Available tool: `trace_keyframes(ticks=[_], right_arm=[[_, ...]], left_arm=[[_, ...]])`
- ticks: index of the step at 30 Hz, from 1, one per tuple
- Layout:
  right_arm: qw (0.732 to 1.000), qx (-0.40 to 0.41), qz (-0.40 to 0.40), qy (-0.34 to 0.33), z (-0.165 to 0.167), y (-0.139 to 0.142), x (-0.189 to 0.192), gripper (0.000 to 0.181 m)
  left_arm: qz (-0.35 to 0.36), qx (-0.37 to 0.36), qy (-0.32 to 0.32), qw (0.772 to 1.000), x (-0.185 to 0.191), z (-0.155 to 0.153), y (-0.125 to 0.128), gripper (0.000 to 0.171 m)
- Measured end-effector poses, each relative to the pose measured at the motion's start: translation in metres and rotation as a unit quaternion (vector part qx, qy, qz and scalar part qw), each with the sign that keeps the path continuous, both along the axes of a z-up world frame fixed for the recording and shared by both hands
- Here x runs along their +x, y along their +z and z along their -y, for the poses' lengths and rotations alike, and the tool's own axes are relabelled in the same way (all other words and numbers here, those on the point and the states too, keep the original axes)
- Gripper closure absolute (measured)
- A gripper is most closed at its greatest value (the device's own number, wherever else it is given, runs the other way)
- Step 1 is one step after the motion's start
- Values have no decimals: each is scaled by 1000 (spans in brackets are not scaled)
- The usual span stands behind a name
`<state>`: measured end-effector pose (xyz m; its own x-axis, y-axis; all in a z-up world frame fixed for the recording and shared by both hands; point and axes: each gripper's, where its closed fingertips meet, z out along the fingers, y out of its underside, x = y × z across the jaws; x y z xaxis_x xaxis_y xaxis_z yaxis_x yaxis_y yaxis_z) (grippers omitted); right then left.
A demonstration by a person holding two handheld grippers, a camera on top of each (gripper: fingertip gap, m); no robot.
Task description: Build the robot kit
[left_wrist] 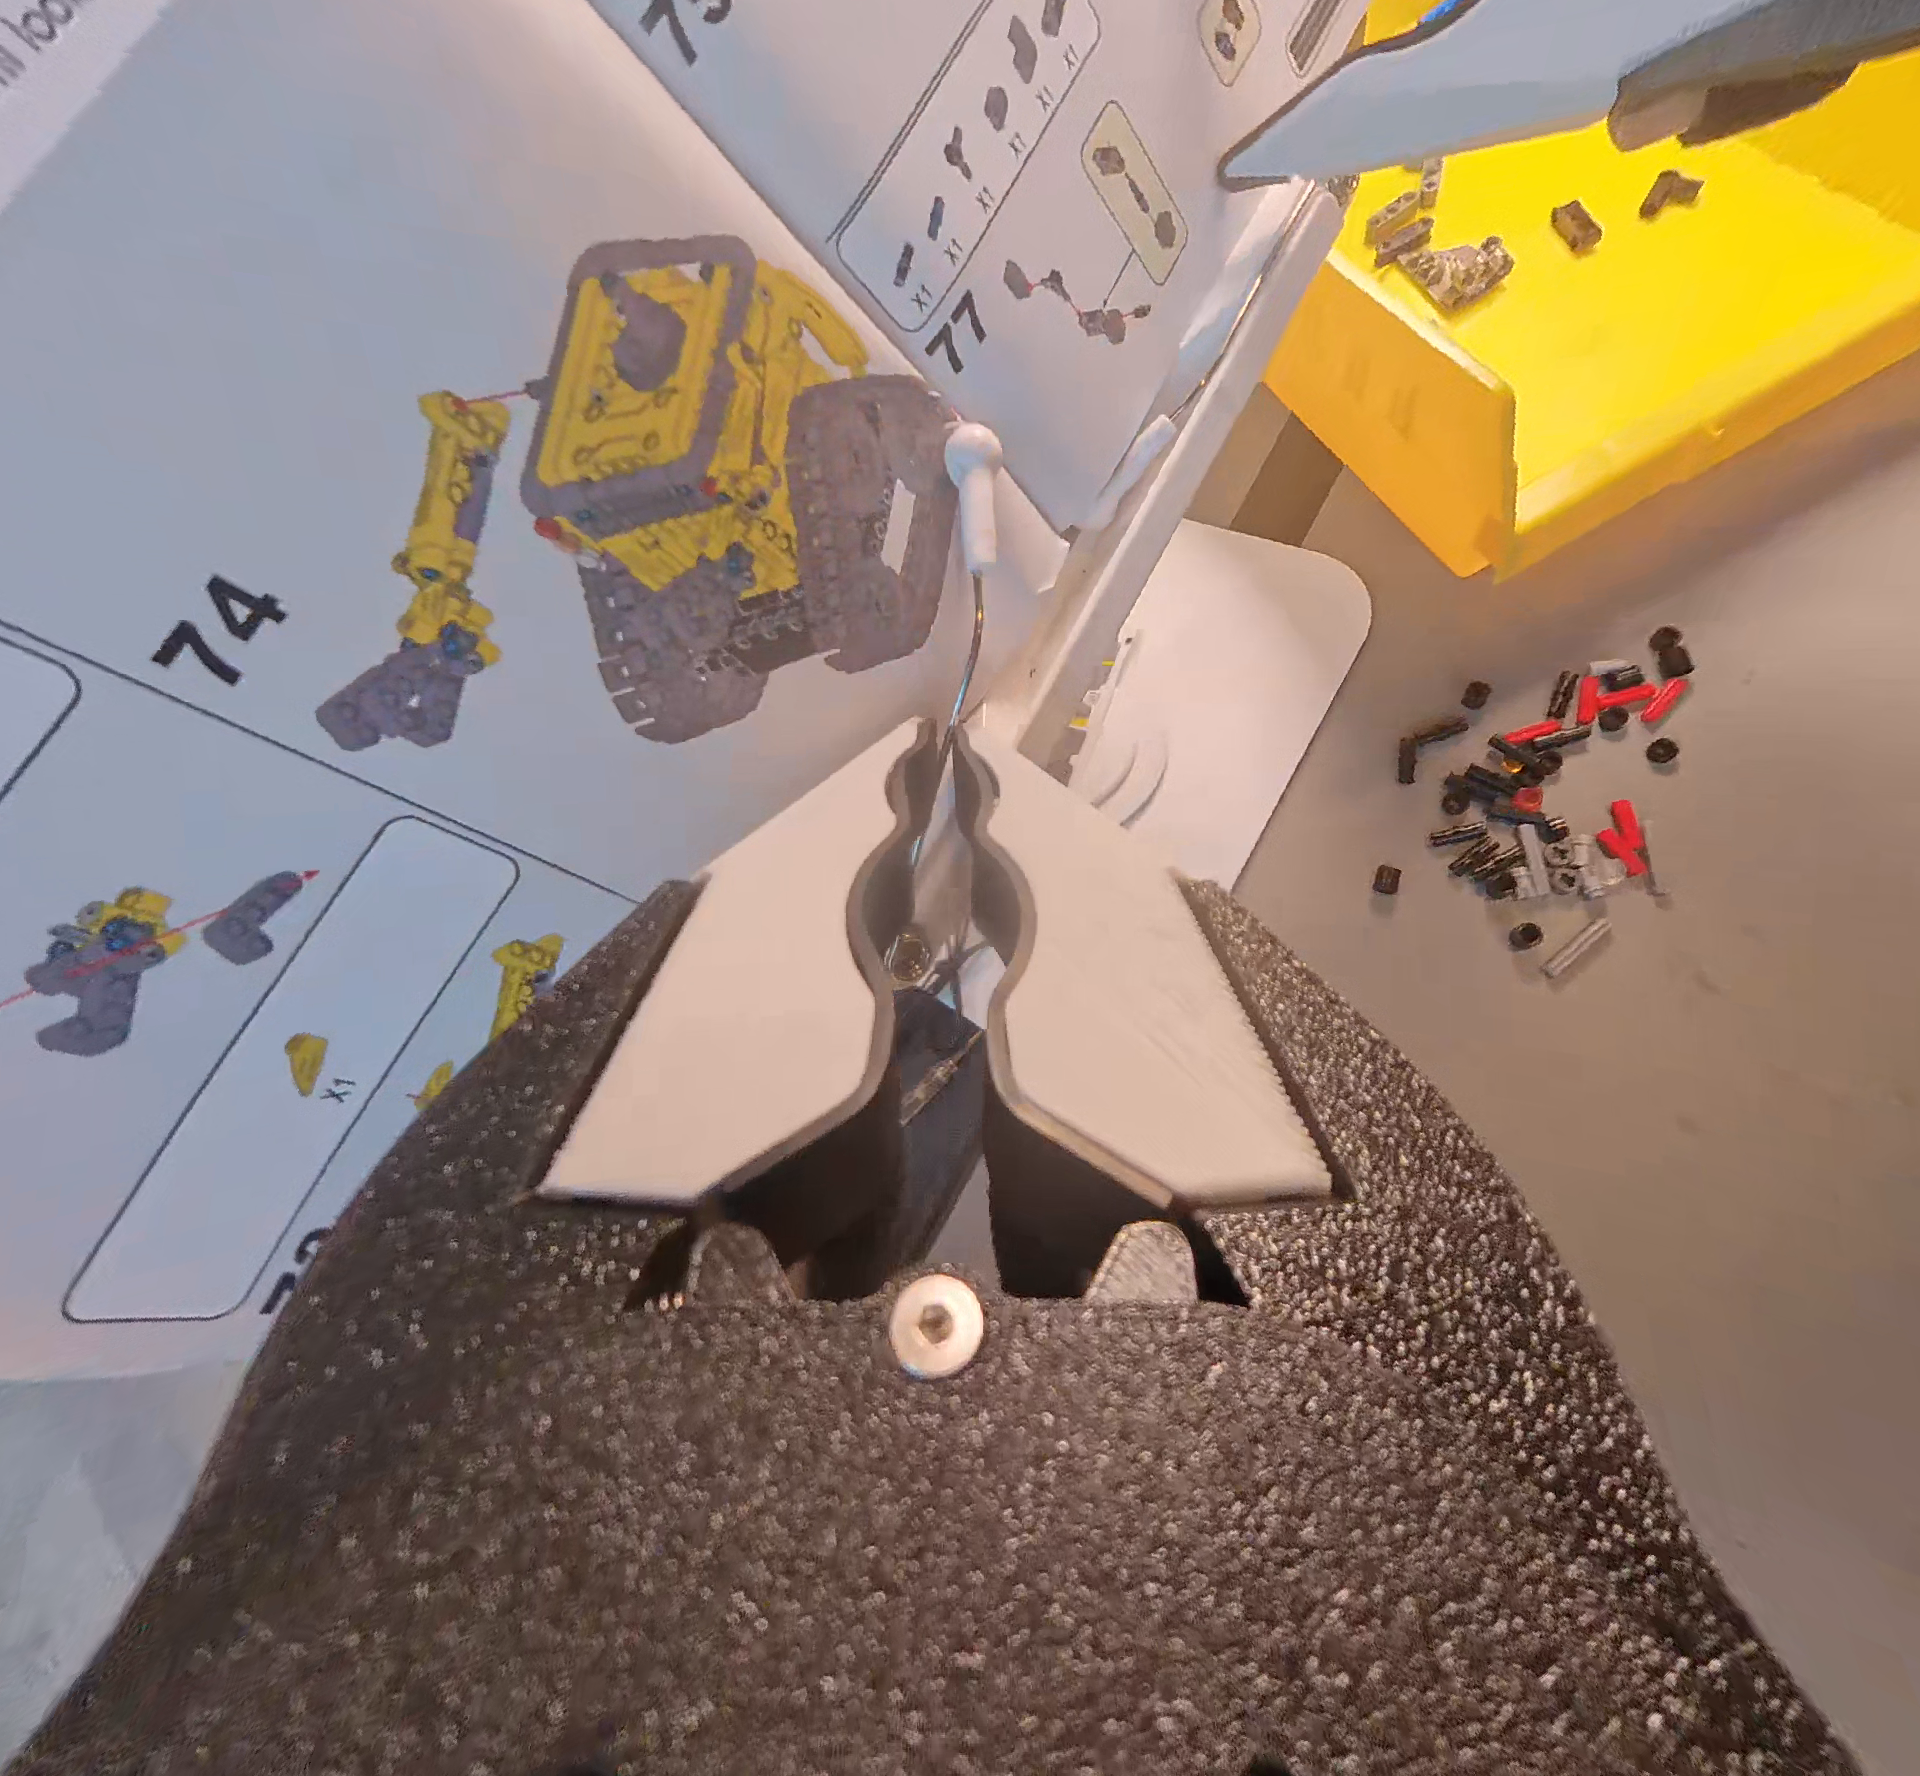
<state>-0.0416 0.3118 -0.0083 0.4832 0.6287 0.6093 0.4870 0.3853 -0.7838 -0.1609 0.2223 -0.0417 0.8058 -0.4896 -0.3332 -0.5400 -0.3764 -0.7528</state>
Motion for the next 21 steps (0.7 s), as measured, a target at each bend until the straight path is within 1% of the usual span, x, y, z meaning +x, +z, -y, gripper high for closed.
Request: trace_keyframes(ticks=[2, 5, 14, 18, 19, 20, 21], right_arm=[[1000, -2, 0, 4, 0, -2, 2, 113], [1000, -2, 3, 1, 0, -4, 3, 113], [1000, -12, -1, 3, 0, -2, 3, 115], [1000, -22, -6, 7, 0, -1, 4, 117], [1000, -26, -7, 7, 0, -1, 5, 117], [1000, -29, -6, 6, 0, -1, 6, 117], [999, -32, -5, 5, -1, -2, 7, 117]], left_arm=[[-31, 8, -9, 999, 0, 0, 0, 170], [-40, -4, -9, 999, -1, 0, -1, 170], [-112, -31, -49, 992, -2, 1, -3, 171], [-137, -37, -50, 989, -2, 1, -2, 170], [-144, -29, -49, 988, -2, 1, -1, 169], [-138, -23, -49, 989, 0, 2, 0, 161], [-114, -17, -48, 992, 4, 3, 1, 157]])
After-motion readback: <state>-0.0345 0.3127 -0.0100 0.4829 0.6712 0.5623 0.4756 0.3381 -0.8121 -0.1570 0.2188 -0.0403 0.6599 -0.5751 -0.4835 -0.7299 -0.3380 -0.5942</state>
